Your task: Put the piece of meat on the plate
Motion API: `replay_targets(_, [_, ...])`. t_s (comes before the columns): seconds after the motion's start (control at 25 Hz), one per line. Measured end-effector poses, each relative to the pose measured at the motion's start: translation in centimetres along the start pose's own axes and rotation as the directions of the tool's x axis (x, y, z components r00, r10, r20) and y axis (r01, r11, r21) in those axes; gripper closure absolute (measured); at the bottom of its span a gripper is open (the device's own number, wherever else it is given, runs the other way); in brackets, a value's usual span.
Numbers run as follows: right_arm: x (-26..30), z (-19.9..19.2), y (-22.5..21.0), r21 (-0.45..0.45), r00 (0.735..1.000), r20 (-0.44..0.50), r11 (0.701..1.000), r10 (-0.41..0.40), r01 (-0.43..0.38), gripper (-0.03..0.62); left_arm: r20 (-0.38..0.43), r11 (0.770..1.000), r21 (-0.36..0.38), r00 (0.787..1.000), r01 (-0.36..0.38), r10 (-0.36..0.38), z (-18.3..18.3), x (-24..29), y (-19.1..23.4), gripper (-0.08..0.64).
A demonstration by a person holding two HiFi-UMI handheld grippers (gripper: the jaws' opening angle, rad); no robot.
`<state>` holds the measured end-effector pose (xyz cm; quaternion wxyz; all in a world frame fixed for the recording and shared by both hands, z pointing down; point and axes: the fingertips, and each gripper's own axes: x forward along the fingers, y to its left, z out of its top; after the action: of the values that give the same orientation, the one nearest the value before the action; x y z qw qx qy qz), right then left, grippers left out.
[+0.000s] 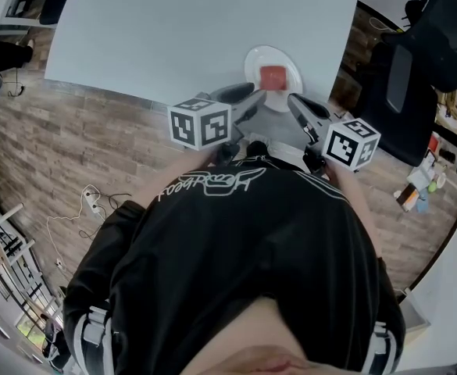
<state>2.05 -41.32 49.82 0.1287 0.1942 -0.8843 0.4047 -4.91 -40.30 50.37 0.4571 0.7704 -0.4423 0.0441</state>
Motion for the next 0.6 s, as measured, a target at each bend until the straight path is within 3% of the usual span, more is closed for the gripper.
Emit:
replay_targets(0.24, [0.3,-1.0,3.4,-0.019,1.000,0.003,1.000,0.007,-0.007,0.580,0.036,0.992,-0.063,0.994,0.107,-0.105,-0.6,-3.6,-1.7,0.538])
replay_targets(0.6, [-0.2,-3.0,10.3,-0.080,0.998,0.046,0.996,0.039,-0.035,0.580,0.077,0.980,0.002,0.977,0.201,-0.200,-2.1,-9.9,-4.5,0.551])
